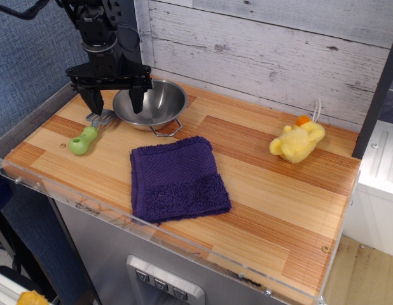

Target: Pick up the pot and place it behind the green spatula

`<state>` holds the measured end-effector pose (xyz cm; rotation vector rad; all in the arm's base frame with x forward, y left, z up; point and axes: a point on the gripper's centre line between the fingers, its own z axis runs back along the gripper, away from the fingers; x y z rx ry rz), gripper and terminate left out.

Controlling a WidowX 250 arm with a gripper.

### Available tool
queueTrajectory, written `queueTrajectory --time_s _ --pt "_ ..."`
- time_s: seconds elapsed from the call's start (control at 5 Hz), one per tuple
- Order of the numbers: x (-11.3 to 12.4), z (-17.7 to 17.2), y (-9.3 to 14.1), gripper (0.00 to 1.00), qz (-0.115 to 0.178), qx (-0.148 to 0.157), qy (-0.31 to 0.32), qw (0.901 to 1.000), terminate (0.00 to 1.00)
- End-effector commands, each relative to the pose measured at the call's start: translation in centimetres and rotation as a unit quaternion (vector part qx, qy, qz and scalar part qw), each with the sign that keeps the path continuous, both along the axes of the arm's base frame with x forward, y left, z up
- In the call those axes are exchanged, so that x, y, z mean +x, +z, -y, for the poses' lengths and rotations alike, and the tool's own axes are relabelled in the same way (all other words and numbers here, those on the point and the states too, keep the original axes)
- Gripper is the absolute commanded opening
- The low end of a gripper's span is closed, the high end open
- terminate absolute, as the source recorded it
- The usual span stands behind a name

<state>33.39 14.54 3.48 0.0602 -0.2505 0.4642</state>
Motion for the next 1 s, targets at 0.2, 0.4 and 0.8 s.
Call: queueTrajectory --time_s 0.2,0.4,0.8 --pt "1.6 0.6 8.5 1.00 0.067 0.018 -0.037 0.9969 0.00" --pt "1.4 1.4 11.4 1.00 0.092 0.021 -0.052 0.9942 0.00" --pt "0.3 3.8 13.8 1.00 0.114 0.005 -0.104 0.9880 0.00"
